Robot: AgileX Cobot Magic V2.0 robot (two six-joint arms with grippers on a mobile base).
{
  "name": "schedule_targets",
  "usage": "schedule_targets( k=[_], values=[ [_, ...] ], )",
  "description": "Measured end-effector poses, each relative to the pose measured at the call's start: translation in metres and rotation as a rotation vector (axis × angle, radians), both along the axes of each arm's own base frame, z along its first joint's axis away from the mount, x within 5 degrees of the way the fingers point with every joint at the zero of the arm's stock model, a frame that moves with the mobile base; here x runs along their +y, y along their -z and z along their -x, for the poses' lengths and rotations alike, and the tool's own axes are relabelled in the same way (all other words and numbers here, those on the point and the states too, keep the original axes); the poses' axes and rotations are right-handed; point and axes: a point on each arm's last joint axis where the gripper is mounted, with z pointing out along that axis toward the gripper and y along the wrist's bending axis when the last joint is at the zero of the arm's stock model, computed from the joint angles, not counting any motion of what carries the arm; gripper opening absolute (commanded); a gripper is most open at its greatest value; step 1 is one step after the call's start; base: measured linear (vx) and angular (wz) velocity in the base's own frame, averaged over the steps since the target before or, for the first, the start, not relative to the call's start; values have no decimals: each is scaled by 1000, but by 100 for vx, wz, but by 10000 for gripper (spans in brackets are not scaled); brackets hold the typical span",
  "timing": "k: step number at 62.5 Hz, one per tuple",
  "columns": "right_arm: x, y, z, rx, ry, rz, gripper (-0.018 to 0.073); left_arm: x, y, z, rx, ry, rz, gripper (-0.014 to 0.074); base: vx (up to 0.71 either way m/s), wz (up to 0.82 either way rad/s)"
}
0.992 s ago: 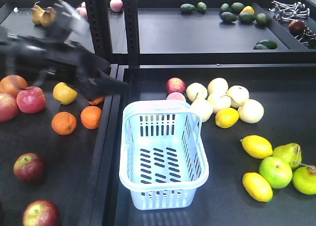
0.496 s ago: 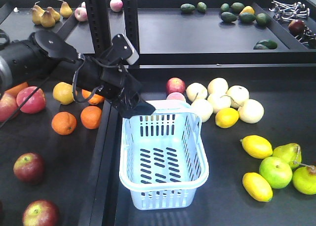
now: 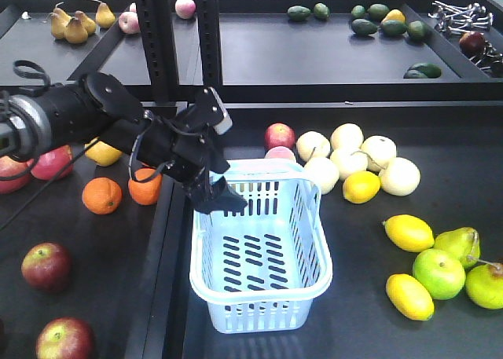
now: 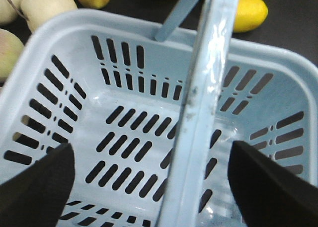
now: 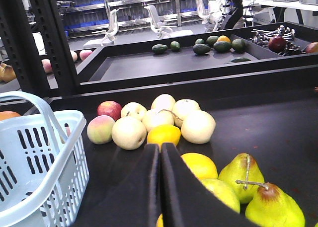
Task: Pick three apples into basket with both arms
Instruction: 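Reach the left gripper over the basket handle, then close the left gripper on the handle and lift the basket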
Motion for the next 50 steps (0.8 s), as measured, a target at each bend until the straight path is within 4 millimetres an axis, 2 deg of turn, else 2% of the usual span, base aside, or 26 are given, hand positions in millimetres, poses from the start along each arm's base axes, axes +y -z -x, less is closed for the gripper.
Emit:
schedule_targets(
  k=[6,10,25,35,44,50],
  values=[
    [0,0,0,0,0,0,-6,-3,5,0,18,3,-8,497,0,0],
    [0,0,0,0,0,0,-6,-4,7,1,29,-1,-8,417,0,0],
    [0,0,0,0,0,0,-6,-4,5,4,88,-31,4,-10,0,0],
    [0,0,0,0,0,0,-6,-3,-12,12,101,-11,22,-8,0,0],
    [0,0,0,0,0,0,-6,2,-44,31,119,13,33,-8,0,0],
    [0,0,0,0,0,0,-6,7,-74,47,133,-15,65,-8,0,0]
  ],
)
